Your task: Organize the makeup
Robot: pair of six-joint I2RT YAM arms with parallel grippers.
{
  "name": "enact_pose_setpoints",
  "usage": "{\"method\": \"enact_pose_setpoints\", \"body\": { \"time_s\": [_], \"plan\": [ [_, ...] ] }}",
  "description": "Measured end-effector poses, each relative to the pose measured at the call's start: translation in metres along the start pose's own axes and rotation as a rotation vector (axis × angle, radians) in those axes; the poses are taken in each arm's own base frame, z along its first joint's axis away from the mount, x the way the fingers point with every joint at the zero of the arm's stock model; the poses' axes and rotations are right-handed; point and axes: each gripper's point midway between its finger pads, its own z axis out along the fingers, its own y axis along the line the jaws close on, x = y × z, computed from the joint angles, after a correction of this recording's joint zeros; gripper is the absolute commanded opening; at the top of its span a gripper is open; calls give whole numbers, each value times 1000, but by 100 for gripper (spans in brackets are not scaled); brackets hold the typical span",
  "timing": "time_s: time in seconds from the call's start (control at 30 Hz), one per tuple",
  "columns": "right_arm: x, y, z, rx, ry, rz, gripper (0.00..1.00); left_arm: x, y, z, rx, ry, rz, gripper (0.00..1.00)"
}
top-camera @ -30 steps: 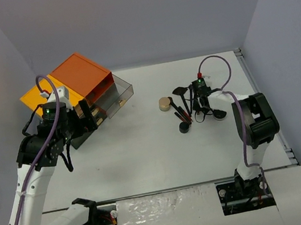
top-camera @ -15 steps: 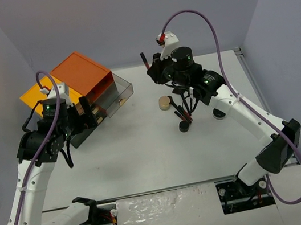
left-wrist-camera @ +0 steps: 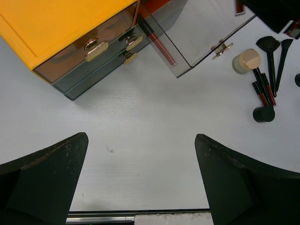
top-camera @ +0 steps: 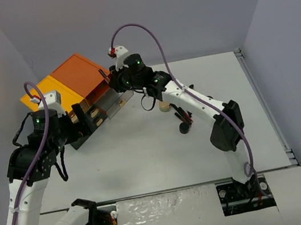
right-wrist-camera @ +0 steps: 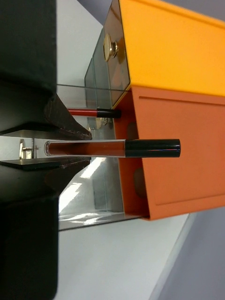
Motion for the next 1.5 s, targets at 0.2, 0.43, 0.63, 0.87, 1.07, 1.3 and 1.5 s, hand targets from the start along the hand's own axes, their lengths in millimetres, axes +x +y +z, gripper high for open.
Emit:
{"method": "enact_pose_setpoints", "body": {
  "time_s": [0.2,0.43,0.63,0.87,1.07,1.3,1.5],
  "plan": [
    [23,6,20,-10,42,-13,57,4,1,-1,-3,10,2,97],
    [13,-7,-25,76,5,-52,57,4,0,1,4,17,3,97],
    [13,-79,-111,264,-17,-14,54,6,-4,7,13,37,7,97],
    [98,-177,-193,528,128,94,43,5,-11,21,24,62,8,97],
    [203,-219,-214,610,396,234,39,3,-15,27,39,66,6,97],
    [263,-235,-204,628,573,304,29,3,-16,27,45,64,6,97],
    [286,-244,-188,626,644,324,25,3,-16,25,45,60,5,97]
  ]
}}
